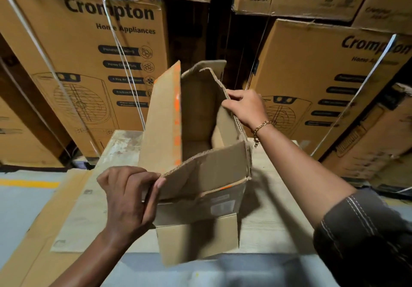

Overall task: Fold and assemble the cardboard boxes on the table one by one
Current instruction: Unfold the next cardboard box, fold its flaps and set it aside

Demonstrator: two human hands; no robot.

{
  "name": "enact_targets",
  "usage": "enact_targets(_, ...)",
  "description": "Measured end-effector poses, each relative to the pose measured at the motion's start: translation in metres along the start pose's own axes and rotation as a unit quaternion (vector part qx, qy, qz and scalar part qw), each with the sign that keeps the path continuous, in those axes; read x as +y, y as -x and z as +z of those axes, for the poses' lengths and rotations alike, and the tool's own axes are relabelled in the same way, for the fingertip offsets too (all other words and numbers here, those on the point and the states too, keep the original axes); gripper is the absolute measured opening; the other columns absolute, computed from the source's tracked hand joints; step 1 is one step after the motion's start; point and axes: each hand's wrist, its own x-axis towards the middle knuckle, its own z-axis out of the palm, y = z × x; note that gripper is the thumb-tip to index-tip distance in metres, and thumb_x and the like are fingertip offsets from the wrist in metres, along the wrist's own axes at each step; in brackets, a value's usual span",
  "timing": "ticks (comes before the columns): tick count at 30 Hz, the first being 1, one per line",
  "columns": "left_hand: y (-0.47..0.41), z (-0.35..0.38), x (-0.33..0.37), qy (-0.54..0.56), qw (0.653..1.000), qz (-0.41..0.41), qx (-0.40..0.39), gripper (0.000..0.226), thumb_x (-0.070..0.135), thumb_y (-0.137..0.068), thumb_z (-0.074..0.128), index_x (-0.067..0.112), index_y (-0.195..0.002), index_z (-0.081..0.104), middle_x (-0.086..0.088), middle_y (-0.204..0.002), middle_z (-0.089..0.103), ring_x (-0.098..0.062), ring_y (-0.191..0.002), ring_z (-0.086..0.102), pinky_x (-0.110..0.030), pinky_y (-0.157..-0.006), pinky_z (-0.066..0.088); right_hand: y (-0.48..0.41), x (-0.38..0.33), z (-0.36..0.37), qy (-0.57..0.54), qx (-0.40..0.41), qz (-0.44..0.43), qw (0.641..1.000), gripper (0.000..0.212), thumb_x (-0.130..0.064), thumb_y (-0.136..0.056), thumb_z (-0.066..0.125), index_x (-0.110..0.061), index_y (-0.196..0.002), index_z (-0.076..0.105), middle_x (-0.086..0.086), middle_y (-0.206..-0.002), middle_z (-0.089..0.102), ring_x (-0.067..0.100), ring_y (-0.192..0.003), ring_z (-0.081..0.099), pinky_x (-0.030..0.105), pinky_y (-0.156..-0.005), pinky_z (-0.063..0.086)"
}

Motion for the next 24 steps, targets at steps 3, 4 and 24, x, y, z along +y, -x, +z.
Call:
enact_targets(3,0.022,-0.016,0.027,-0.007,0.998,0.023,-0.05,0.014,0.034,-0.098,0.058,0.02,-0.1,0.059,-0.003,-0.09,0.066,-0.023,-0.088,0.056,-0.048,-0.077,0.033,0.002,0.003,-0.007,0.003,-0.006,-0.008,1.0,0.062,-0.054,-0.063,0.062,-0.036,-0.122,0.071,-0.007,-0.112,0.075,0.018,-0.093,0.068,0.036,-0.084,0.057)
enact_targets(4,0.031,-0.02,0.035,-0.011,0.996,0.02,-0.085,0.014,0.036,-0.096,0.059,0.022,-0.097,0.063,-0.001,-0.09,0.067,-0.021,-0.09,0.058,-0.046,-0.08,0.032,0.003,0.004,-0.009,0.011,-0.012,-0.01,1.0,0.061,-0.053,-0.064,0.062,-0.037,-0.123,0.07,-0.005,-0.109,0.075,0.02,-0.091,0.068,0.037,-0.084,0.058)
enact_targets(24,0.0,0.087,-0.03,-0.137,0.744,-0.44,-0.485,0.11,0.107,-0.06,0.016,0.022,-0.121,0.048,-0.003,-0.113,0.068,-0.028,-0.101,0.066,-0.045,-0.091,0.054,0.078,0.119,-0.006,-0.089,-0.057,0.042,0.993,0.042,-0.018,-0.081,0.072,-0.025,-0.122,0.072,-0.009,-0.109,0.072,-0.009,-0.079,0.063,0.018,-0.073,0.053)
